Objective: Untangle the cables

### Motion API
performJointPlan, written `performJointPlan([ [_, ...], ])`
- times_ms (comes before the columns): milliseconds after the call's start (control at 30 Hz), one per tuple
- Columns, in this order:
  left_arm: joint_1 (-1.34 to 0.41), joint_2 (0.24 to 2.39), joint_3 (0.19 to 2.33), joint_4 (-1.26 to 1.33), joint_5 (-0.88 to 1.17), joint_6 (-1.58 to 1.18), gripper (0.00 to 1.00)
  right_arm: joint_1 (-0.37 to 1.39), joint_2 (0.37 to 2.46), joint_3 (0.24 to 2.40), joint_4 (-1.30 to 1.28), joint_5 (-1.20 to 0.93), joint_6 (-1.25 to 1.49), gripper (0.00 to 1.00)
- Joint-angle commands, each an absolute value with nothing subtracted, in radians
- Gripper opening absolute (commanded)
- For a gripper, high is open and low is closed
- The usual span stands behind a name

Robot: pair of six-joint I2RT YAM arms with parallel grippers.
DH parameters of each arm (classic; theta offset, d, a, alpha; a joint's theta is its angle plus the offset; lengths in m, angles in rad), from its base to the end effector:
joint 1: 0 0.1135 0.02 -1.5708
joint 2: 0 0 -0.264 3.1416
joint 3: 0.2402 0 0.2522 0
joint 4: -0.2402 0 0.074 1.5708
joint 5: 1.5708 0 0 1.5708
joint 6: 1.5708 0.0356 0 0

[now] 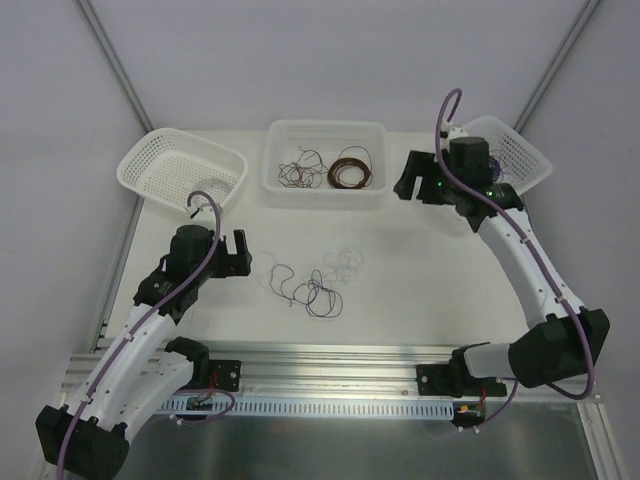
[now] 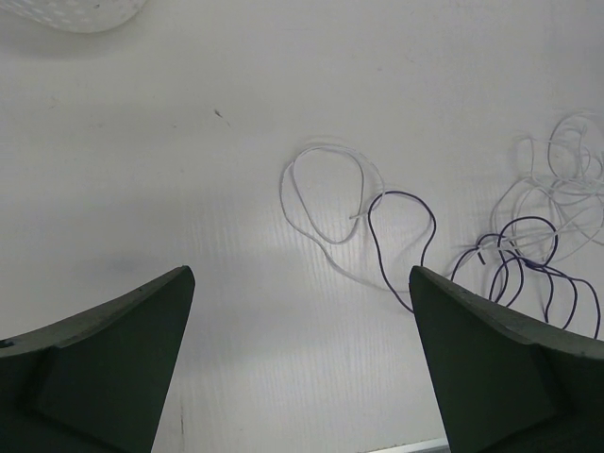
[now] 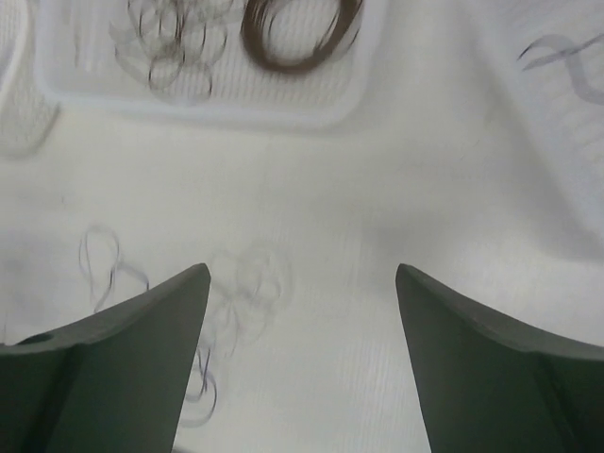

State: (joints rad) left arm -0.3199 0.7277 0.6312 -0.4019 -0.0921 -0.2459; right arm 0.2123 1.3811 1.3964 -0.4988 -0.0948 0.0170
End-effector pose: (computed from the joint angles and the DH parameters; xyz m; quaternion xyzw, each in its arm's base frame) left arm 0.1611 -0.0499 0.2729 0.0083 0.8590 -0.1045 0.5011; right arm 0.3034 0.0689 0.3856 -0.1077 0.8484 0.0994 0.5087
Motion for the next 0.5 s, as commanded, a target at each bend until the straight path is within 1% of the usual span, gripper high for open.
performJointPlan([
  [0,-0.318,0.733,0.652,-0.382,-0.063,-0.238,0.99,0.343,1.31,1.209,-0.526,-0.155,0.07,0.84],
  [133,-0.316,0.732,0.652,-0.382,-0.061,-0.238,0.99,0.501,1.218,1.001,-0.439,-0.161,0.167,0.77],
  [233,-0.318,0.733,0.652,-0.382,-0.06,-0.239,0.99,0.603,1.165,0.843,-0.319,-0.175,0.262,0.72],
  [267,-0.318,0.733,0.65,-0.38,-0.057,-0.239,0.99,0.638,1.157,0.81,-0.252,-0.178,0.282,0.69],
  [333,-0.318,0.733,0.652,-0.382,-0.054,-0.239,0.99,0.66,1.163,0.729,-0.194,-0.183,0.34,0.66],
  [467,-0.316,0.735,0.65,-0.382,-0.054,-0.241,0.99,0.692,1.199,0.635,-0.013,-0.195,0.423,0.56],
])
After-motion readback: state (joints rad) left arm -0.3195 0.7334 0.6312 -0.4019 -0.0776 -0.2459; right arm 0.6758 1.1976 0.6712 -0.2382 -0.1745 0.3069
